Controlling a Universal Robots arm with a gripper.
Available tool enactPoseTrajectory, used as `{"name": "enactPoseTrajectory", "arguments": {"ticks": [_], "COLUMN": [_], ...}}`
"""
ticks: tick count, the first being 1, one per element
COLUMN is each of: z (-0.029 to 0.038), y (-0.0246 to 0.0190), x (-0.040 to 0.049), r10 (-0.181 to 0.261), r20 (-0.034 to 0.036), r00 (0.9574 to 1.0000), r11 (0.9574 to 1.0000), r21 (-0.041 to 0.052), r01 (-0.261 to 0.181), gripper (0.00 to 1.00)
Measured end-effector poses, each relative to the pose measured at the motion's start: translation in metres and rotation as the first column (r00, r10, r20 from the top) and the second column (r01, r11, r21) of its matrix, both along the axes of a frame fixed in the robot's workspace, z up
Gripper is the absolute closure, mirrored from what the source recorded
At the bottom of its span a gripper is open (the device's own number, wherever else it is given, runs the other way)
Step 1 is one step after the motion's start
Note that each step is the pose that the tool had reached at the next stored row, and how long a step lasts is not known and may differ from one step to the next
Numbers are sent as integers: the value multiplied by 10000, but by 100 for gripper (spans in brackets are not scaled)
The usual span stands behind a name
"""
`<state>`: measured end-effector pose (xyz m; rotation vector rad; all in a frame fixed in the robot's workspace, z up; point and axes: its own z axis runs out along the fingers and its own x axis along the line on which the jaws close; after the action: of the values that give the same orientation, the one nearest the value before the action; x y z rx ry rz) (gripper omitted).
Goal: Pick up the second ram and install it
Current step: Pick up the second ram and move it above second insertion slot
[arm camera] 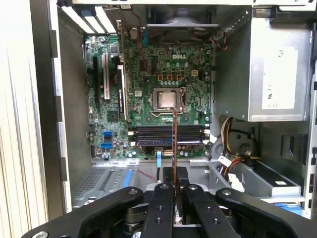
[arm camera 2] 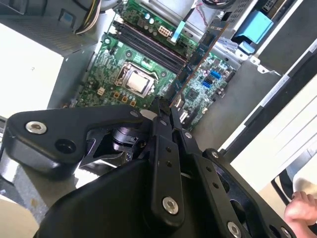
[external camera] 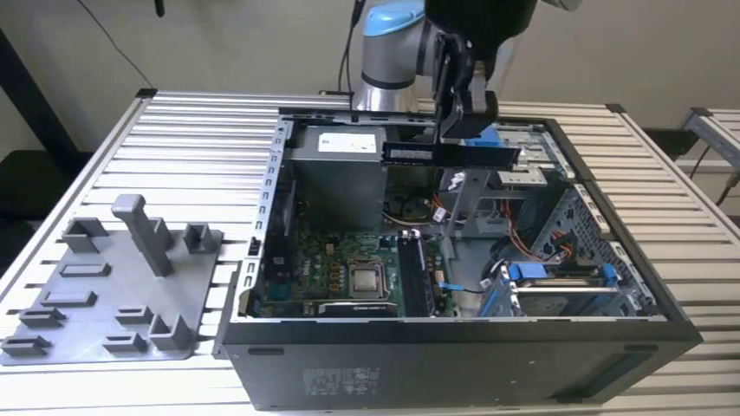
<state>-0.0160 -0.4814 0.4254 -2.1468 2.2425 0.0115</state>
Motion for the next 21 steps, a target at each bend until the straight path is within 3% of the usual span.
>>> {"name": "enactPoseTrajectory", "arguments": {"ticks": [12, 21], "z": [-2, -3], "y": [235, 319], "x": [11, 78], "r10": [-1, 0], "r20": [0, 0], "r00": [10000, 10000], "r11": [10000, 10000], "r21": [10, 49], "r01": [1, 0], "gripper": [86, 86]}}
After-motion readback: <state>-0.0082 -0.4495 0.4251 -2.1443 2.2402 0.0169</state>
